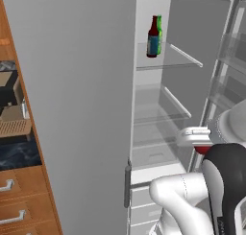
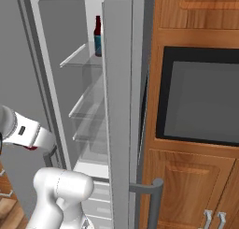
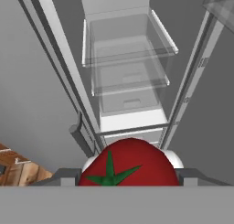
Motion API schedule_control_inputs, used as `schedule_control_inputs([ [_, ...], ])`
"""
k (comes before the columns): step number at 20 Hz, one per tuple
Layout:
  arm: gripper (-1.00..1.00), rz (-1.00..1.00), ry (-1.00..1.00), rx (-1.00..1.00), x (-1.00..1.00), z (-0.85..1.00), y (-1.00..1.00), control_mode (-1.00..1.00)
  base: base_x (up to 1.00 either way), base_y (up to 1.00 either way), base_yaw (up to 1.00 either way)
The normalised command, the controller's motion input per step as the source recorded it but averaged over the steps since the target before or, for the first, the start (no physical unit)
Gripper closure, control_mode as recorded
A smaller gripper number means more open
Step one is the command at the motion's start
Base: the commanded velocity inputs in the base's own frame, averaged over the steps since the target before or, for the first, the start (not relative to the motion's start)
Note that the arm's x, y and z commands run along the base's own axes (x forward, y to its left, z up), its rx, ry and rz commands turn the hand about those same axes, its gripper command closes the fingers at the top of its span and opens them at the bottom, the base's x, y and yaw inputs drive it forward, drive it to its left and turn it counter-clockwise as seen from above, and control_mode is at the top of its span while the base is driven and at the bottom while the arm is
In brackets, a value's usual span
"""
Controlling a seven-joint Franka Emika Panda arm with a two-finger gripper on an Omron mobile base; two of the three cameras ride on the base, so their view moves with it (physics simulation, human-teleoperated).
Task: Place the beers on the top shelf of the fridge to keep them out of children's reach, and place the tomato on lower shelves for easy access.
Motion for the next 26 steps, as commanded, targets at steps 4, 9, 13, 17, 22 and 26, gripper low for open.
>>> schedule_control_inputs([
  [4,1.0,0.0,0.0,0.0,0.0,0.0,0.0,1.0,0.31,-0.06,0.0],
  [9,1.0,0.0,0.0,0.0,0.15,0.0,-0.11,-1.0,0.11,-0.02,0.0],
  [13,1.0,0.0,0.0,0.0,0.39,0.0,-0.22,-1.0,0.0,0.0,0.0],
  [17,1.0,0.0,0.0,0.0,0.44,0.0,-0.04,-1.0,0.0,0.0,0.0],
  [22,1.0,0.0,0.0,0.0,0.44,-0.04,-0.02,-1.0,0.0,0.0,0.0],
  [26,1.0,0.0,0.0,0.0,0.42,-0.14,-0.14,-1.0,0.0,0.0,0.0],
])
